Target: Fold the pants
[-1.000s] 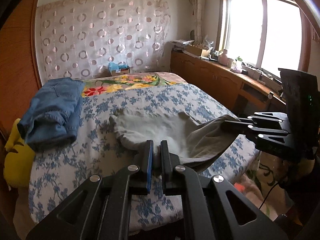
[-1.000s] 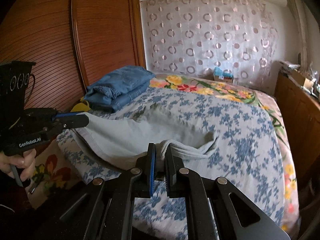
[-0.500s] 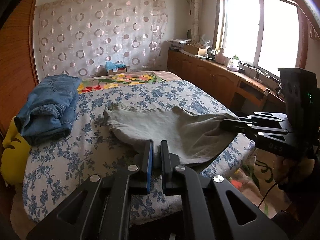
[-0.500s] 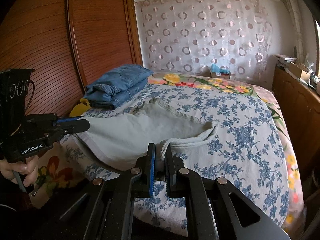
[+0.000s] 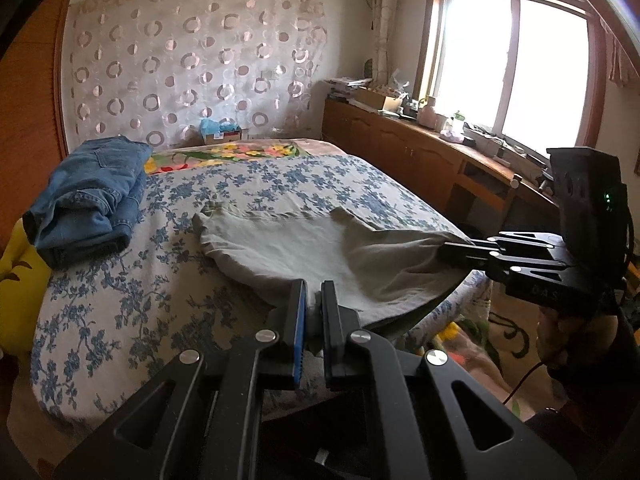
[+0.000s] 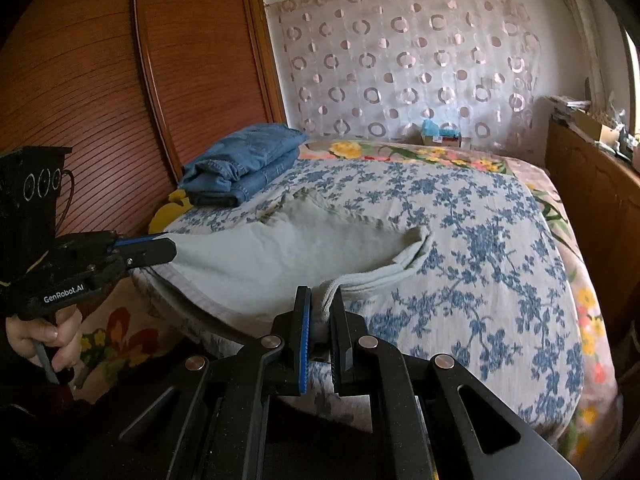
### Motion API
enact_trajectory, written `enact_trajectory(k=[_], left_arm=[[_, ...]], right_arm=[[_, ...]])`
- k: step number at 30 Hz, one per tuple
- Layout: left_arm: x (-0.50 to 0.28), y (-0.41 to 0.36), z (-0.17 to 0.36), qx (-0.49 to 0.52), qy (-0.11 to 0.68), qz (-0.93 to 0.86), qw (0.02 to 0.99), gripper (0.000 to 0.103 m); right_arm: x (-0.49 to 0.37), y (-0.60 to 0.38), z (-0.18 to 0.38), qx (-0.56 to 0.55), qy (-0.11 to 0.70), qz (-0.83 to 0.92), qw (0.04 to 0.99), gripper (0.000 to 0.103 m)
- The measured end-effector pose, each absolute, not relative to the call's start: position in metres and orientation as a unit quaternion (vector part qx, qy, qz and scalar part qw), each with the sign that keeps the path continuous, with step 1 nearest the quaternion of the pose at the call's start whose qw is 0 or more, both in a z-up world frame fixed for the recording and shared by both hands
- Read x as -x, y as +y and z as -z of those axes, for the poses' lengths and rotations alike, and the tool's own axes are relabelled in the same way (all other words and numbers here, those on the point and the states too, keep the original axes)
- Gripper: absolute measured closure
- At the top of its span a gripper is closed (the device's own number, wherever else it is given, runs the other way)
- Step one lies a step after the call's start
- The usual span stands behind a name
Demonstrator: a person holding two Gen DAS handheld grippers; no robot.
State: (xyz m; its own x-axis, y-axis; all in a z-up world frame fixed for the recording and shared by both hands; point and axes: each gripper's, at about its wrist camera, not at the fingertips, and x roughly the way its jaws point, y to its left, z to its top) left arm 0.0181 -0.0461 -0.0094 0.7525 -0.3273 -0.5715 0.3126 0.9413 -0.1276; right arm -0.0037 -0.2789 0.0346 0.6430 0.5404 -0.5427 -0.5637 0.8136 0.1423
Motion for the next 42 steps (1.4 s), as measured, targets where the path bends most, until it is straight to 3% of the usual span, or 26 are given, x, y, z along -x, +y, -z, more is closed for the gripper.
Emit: enact_trajectory(k=[12, 34, 36, 39, 41, 42], left_arm=[[-0.005, -0.053, 0.004, 0.006, 0.304, 0.183, 0.935, 0.095], [-0.113, -0.034, 0.016, 0.021, 0.314, 0.144, 0.938, 0.094], [-0.119, -0.032, 0.018, 0.03, 0.318, 0.145, 0.937, 0.091], [-0.117, -0.028, 0.017, 0.039, 0.312, 0.151, 0.937, 0.075], [-0.114, -0.027, 0.016, 0.039, 0.305, 0.147, 0.94, 0.055], [-0.114, -0.026, 0.016, 0.038, 0.304, 0.145, 0.941, 0.052]], right_arm=[[0.015, -0.285, -0.042, 0.017, 0.291, -0.307, 0.906, 0.095], [-0.087, -0.254, -0.018, -0.003, 0.297, -0.264, 0.918, 0.095], [-0.094, -0.249, -0.014, 0.001, 0.301, -0.261, 0.917, 0.095], [-0.099, -0.249, -0.012, 0.0, 0.306, -0.26, 0.916, 0.095], [-0.104, -0.251, -0.012, -0.001, 0.31, -0.257, 0.915, 0.095], [-0.106, -0.251, -0.011, 0.002, 0.312, -0.254, 0.916, 0.095]])
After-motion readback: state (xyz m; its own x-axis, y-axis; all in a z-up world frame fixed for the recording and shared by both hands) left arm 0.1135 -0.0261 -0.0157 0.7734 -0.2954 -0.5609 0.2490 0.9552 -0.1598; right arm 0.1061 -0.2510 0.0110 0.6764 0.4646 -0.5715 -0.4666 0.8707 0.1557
